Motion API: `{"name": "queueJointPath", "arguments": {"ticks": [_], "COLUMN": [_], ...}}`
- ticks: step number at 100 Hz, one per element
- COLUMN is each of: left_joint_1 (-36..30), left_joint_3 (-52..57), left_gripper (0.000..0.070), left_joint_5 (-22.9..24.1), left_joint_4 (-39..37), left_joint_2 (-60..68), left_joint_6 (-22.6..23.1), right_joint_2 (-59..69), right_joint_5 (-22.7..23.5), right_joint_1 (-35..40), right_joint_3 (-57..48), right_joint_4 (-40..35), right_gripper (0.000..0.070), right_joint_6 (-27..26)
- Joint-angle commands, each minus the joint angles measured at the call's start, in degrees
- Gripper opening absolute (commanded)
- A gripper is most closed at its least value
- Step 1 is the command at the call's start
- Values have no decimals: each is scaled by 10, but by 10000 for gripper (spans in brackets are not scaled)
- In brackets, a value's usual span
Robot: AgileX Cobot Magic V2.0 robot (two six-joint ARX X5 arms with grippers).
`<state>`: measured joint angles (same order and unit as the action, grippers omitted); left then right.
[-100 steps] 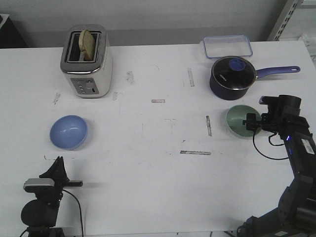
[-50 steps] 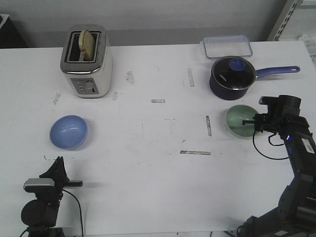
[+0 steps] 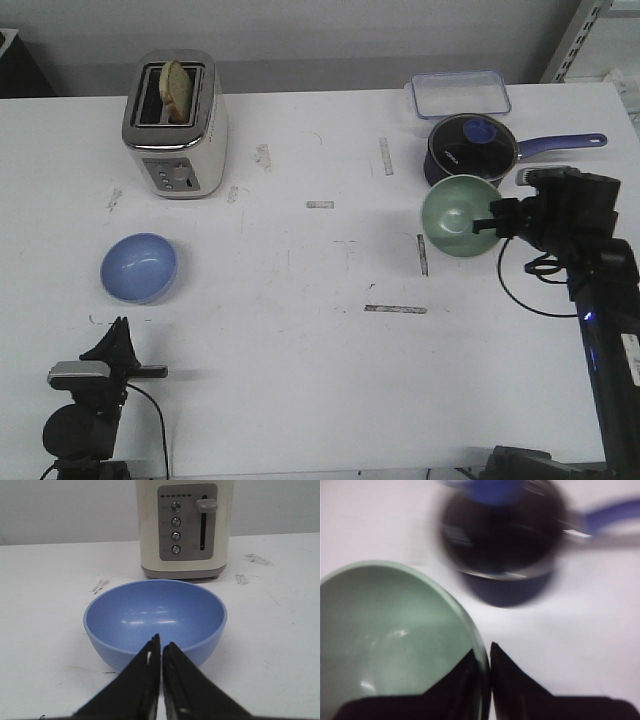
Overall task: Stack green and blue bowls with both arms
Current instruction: 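Carry the green bowl with the right gripper toward the table center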
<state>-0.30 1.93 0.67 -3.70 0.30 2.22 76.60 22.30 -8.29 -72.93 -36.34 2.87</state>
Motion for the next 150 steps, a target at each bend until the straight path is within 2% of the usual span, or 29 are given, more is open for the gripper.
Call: {"name": "queueJointPath", "arguments": {"ticks": [1, 27, 42, 50, 84, 117, 119, 123, 128, 129, 130, 134, 139, 150], "left_joint_1": [-1, -1, -1, -1, -1, -1, -1, -1, -1, -1, -1, -1, -1, -1], "left_joint_3": [-12, -12, -12, -12, -12, -12, -12, -12, -12, -12, -12, -12, -12, -12], "left_gripper": [1, 1, 1, 1, 1, 1, 1, 1, 1, 1, 1, 1, 1, 1], "left_joint_5": [-1, 0, -1, -1, -1, -1, -1, -1, -1, -1, -1, -1, -1, -1], "left_joint_4": [-7, -7, -7, -7, -6, -6, -6, -6, -6, -6, -6, -6, -5, -5], "left_joint_2": [0, 0, 0, 0, 0, 0, 0, 0, 0, 0, 0, 0, 0, 0], "left_joint_6": [-2, -3, -3, -3, -3, -3, -3, -3, -3, -3, -3, -3, -3, -3], "right_joint_2": [4, 40, 86, 116, 223, 232, 232, 232, 232, 232, 232, 232, 232, 230], "right_joint_5": [4, 1, -6, -27, -33, -32, -31, -31, -29, -28, -28, -28, -28, -28], "right_joint_1": [53, 275, 356, 390, 443, 443, 443, 443, 443, 443, 443, 443, 443, 442], "right_joint_3": [-8, -8, -4, -4, -4, -3, -3, -3, -3, -3, -3, -3, -4, -12], "right_joint_4": [-5, -28, -28, -30, -30, -31, -32, -34, -35, -34, -34, -32, -30, -31], "right_gripper": [7, 7, 7, 7, 7, 23, 36, 106, 251, 302, 318, 457, 546, 551], "right_joint_6": [-28, -26, -14, -4, 36, 45, 45, 47, 47, 48, 47, 47, 47, 47]}}
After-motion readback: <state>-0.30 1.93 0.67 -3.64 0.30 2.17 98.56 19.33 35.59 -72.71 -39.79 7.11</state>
